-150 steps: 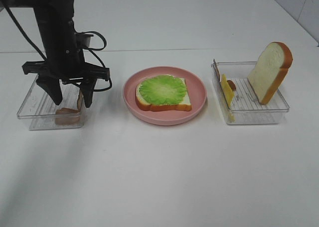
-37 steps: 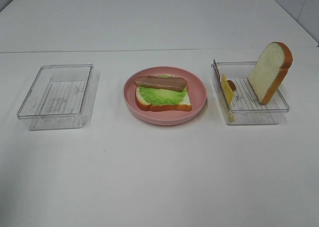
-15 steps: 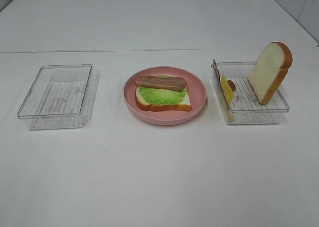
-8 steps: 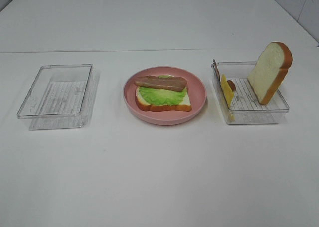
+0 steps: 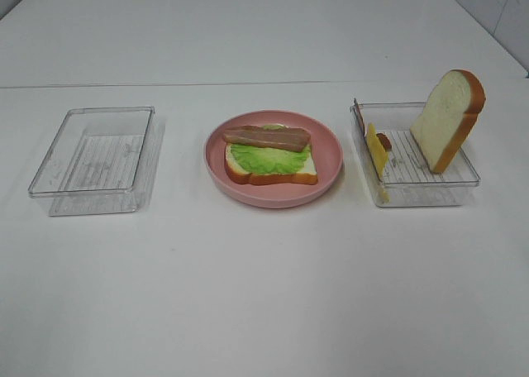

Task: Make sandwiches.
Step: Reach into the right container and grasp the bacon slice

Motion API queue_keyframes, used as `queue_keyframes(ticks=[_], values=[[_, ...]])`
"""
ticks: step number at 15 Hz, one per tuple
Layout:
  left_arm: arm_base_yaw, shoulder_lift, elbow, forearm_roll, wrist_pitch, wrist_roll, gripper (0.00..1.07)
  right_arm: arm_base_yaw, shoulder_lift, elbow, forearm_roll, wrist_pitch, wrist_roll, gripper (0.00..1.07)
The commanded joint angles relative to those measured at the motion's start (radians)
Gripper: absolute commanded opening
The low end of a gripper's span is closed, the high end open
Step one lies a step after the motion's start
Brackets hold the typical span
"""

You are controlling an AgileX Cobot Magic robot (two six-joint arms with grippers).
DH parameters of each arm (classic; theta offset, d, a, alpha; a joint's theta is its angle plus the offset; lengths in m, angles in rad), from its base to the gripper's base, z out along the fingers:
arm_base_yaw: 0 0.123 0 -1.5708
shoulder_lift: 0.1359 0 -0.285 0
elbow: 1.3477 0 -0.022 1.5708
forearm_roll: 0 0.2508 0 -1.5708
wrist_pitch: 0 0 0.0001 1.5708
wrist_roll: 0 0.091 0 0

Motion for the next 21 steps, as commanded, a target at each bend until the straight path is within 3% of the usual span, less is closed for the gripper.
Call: queue_keyframes(ticks=[1,7,12,15,21], values=[[0.003,-0.022,0.002,-0.005,-0.011,-0.003,1.00,-0.002,0.200,-0.168,0.018,0.031,-0.040,0.94],[0.003,-0.022,0.002,-0.005,-0.011,-0.003,1.00,0.208,0.725,-0.562,0.028,0.058,0.005,0.94],[0.003,-0.022,0.002,-0.005,-0.011,-0.003,1.00,0.207,1.031,-0.841,0.107,0.062,0.008,0.94],[0.003,-0.022,0.002,-0.005,-0.011,-0.003,1.00,0.206,1.147,-0.916,0.109,0.062,0.008,0.94],[0.003,-0.022,0.002,-0.005,-0.011,-0.003,1.00,0.206,1.244,-0.924,0.139,-0.026,0.008,0.94]])
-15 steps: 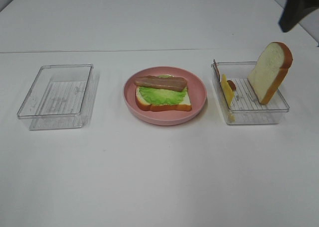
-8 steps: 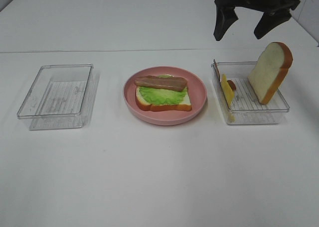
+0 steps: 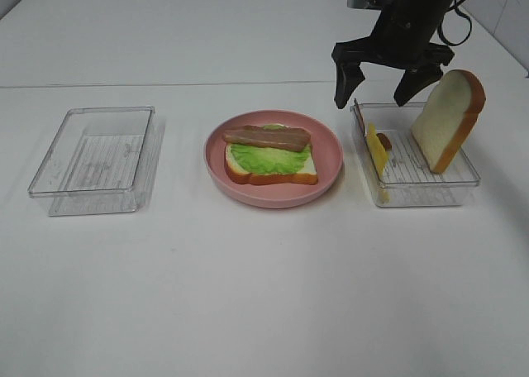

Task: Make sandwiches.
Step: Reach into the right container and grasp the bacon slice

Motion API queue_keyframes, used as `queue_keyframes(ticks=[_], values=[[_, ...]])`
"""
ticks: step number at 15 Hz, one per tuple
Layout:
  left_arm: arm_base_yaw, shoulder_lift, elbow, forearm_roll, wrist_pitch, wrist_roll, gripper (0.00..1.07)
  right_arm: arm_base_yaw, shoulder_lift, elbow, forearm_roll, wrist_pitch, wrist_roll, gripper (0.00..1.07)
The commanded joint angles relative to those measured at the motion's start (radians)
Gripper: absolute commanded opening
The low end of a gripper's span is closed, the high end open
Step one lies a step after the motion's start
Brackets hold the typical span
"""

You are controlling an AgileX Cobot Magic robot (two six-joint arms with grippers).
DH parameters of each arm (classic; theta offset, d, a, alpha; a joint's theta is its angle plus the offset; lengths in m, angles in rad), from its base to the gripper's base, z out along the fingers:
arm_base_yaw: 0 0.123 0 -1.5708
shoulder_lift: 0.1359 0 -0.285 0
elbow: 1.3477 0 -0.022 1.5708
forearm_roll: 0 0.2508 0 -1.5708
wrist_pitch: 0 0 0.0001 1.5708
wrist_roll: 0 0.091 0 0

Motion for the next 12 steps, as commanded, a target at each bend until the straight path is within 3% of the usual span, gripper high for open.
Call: queue_keyframes(ticks=[1,8,12], values=[[0.003,-0.022,0.002,-0.005,-0.011,-0.003,1.00,-0.001,0.021,-0.009,0.025,-0.063,0.009,0.94],[0.003,-0.022,0.002,-0.005,-0.011,-0.003,1.00,-0.001,0.065,-0.009,0.033,-0.096,0.016,0.93],[0.003,-0.022,0.002,-0.005,-0.011,-0.003,1.00,-0.004,0.076,-0.009,0.016,-0.088,0.016,0.78]])
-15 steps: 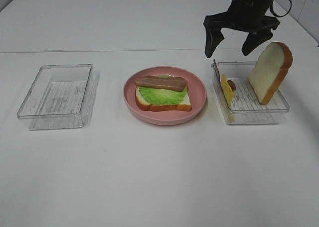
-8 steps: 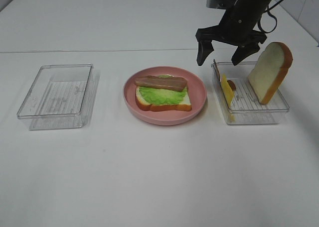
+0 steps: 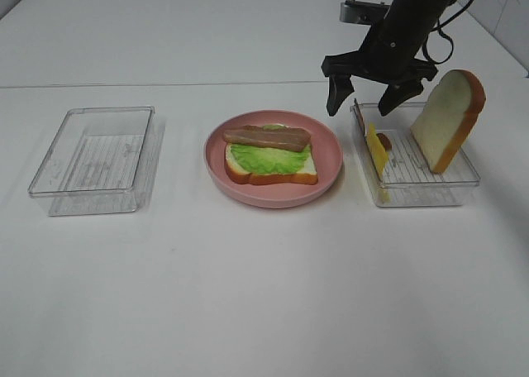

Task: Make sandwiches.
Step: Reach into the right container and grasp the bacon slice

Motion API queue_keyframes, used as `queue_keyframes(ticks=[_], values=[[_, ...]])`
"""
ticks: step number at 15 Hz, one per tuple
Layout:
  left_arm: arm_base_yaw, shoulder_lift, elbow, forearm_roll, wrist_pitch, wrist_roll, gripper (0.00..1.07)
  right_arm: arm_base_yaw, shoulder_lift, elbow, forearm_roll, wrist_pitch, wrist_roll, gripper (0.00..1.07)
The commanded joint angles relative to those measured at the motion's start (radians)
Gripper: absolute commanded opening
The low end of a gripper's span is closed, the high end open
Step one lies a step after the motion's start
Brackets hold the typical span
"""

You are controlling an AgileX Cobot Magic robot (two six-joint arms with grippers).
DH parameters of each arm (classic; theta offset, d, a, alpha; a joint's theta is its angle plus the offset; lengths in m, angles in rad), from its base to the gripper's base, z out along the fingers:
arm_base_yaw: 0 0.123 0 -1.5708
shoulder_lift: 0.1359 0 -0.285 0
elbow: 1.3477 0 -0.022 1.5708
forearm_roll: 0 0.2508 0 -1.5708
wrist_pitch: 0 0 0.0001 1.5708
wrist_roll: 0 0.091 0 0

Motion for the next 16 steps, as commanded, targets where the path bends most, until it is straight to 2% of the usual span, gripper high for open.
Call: queue_keyframes(ticks=[1,3,5,8,10,16], values=[[0.003,-0.022,0.002,-0.005,-0.011,-0.003,1.00,-0.004,0.011,-0.001,-0.010,0.008,0.000,0.75],[0.003,-0.022,0.002,-0.005,-0.011,-0.003,1.00,-0.004,0.017,-0.001,-0.017,0.011,0.000,0.71],[0.003,-0.022,0.002,-0.005,-0.011,-0.003,1.00,-0.004,0.017,-0.001,-0.019,0.012,0.000,0.63],[0.003,-0.022,0.002,-0.005,-0.011,-0.003,1.00,-0.004,0.017,-0.001,-0.033,0.011,0.000,0.40],[0.003,-0.022,0.002,-0.005,-0.011,-0.003,1.00,-0.004,0.017,-0.001,-0.033,0.003,-0.001,0.31],[0.003,-0.022,0.002,-0.005,-0.011,-0.003,1.00,-0.004,0.017,-0.001,-0.031,-0.014,-0.002,0.31]])
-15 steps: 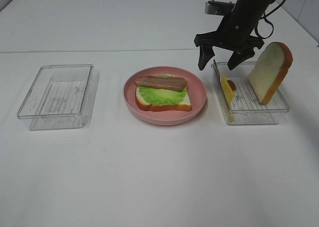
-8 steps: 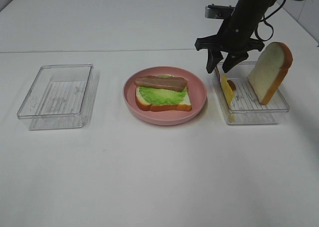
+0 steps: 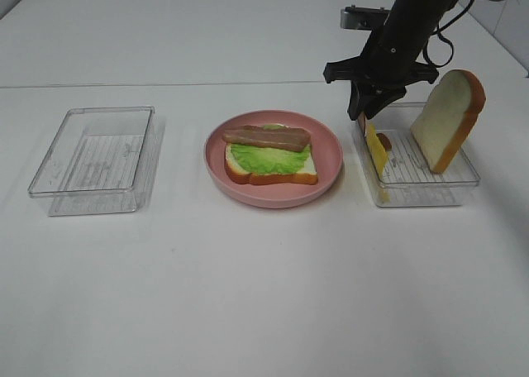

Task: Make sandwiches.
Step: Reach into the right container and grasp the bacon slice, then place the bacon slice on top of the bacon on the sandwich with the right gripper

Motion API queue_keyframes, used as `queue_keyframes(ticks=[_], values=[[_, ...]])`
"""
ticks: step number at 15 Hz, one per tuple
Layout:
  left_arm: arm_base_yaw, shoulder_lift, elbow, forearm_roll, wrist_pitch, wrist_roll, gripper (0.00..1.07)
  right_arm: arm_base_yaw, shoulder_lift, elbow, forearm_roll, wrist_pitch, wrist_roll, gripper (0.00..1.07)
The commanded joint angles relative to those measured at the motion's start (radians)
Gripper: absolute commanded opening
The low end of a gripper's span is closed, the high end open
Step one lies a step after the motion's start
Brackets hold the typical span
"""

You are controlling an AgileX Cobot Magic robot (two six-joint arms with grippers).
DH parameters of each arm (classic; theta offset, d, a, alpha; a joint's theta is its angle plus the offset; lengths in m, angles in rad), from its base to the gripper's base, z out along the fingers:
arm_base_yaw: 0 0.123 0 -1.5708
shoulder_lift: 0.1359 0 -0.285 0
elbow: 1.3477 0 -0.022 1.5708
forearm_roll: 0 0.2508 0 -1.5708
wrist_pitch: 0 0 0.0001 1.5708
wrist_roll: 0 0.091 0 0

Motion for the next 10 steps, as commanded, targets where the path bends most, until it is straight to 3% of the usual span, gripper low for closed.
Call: queue_keyframes(ticks=[1,3,5,7,10], values=[[0.003,-0.022,0.002,-0.005,-0.011,-0.003,1.00,-0.004,0.002,-0.001,-0.003,-0.007,-0.002,0.31],[0.003,-0.022,0.002,-0.005,-0.011,-0.003,1.00,-0.004,0.002,-0.001,-0.003,-0.006,-0.002,0.30],[0.003,-0.022,0.002,-0.005,-0.011,-0.003,1.00,-0.004,0.002,-0.001,-0.003,-0.005,-0.002,0.22],[0.003,-0.022,0.002,-0.005,-0.011,-0.003,1.00,-0.004,0.002,-0.001,0.013,0.003,-0.002,0.00],[0.003,-0.022,0.002,-0.005,-0.011,-0.003,1.00,-0.004,0.002,-0.001,0.015,0.017,-0.001,0.00]])
